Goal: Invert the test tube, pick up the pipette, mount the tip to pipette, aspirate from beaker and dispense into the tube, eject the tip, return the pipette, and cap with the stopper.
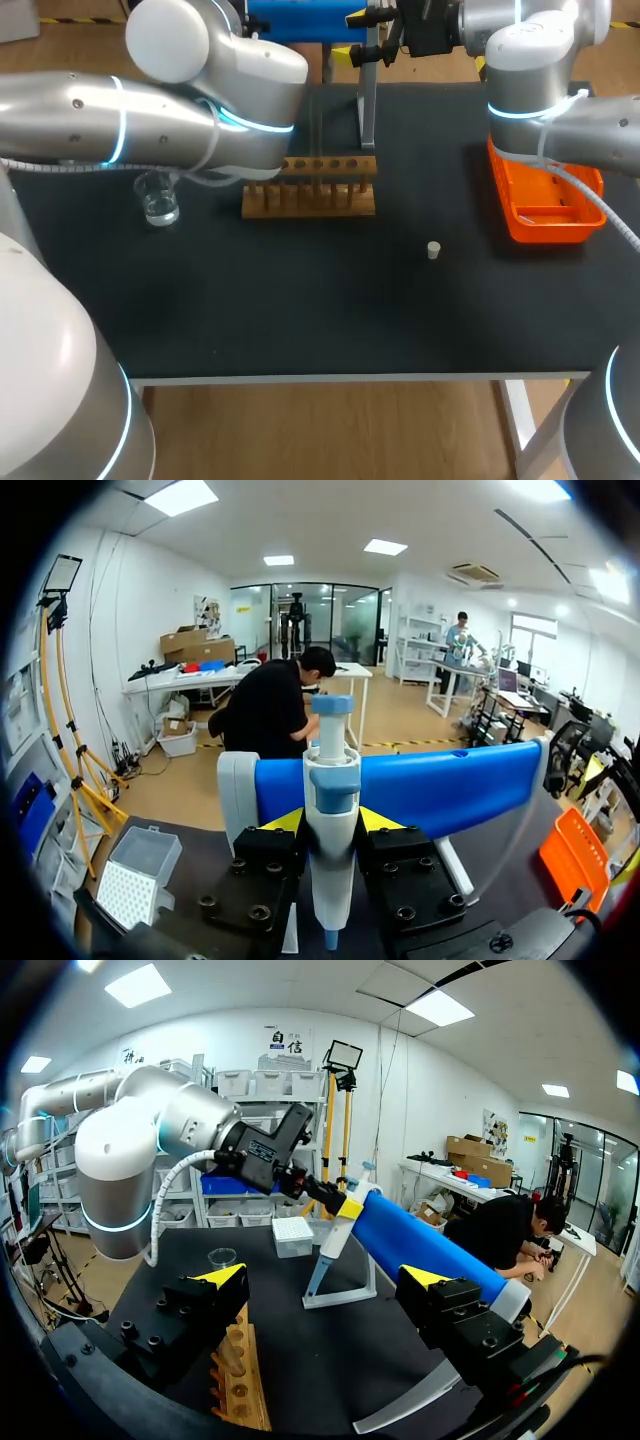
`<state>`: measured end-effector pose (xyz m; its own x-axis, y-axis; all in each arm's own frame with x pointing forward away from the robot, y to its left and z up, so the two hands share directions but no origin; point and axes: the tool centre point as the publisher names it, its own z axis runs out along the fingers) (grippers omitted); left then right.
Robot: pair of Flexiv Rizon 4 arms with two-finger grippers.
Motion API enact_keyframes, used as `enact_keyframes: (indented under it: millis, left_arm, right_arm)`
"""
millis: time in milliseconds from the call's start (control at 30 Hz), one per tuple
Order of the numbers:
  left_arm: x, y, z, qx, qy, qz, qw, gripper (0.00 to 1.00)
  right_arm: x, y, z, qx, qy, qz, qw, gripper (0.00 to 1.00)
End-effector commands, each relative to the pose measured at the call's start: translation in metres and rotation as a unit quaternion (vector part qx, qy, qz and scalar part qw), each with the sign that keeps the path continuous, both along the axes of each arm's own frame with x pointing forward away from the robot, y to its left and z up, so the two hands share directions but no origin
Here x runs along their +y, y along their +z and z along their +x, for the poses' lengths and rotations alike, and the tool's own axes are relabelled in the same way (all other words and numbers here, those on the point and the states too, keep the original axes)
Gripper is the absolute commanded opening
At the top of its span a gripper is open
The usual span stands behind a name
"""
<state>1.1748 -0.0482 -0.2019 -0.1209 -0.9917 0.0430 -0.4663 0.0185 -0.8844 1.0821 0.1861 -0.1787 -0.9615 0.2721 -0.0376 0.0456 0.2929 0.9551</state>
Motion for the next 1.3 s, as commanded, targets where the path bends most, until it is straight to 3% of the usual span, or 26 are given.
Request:
enact_keyframes:
  millis: [33, 367, 400, 433, 700, 900, 1300]
  left_arm:
    - [0.000, -0.002, 0.004, 0.005, -0.001, -0.001, 1.000, 0.00]
    - [0.000, -0.008, 0.002, 0.011, 0.007, -0.007, 1.000, 0.00]
    - [0.000, -0.008, 0.002, 0.012, 0.006, -0.008, 1.000, 0.40]
    - [0.000, -0.008, 0.001, 0.013, 0.005, -0.009, 1.000, 1.00]
    - [0.000, -0.003, -0.004, 0.009, 0.008, -0.009, 1.000, 1.00]
    - [-0.001, 0.012, -0.012, 0.000, 0.010, -0.005, 1.000, 1.00]
    - [-0.006, 0.055, -0.066, -0.050, -0.040, -0.011, 0.998, 1.00]
  right_arm:
    - [0.000, 0.001, 0.000, 0.000, 0.000, -0.001, 1.000, 1.00]
    - [0.000, 0.001, 0.000, 0.000, 0.000, -0.001, 1.000, 1.00]
    - [0.000, 0.001, 0.000, 0.000, 0.000, -0.001, 1.000, 1.00]
    - [0.000, 0.001, 0.000, 0.000, 0.000, -0.001, 1.000, 1.00]
    - [0.000, 0.001, 0.000, 0.000, 0.000, -0.001, 1.000, 1.00]
    - [0.000, 0.001, 0.000, 0.000, 0.000, -0.001, 1.000, 1.00]
    - [0.000, 0.001, 0.000, 0.000, 0.000, -0.001, 1.000, 1.00]
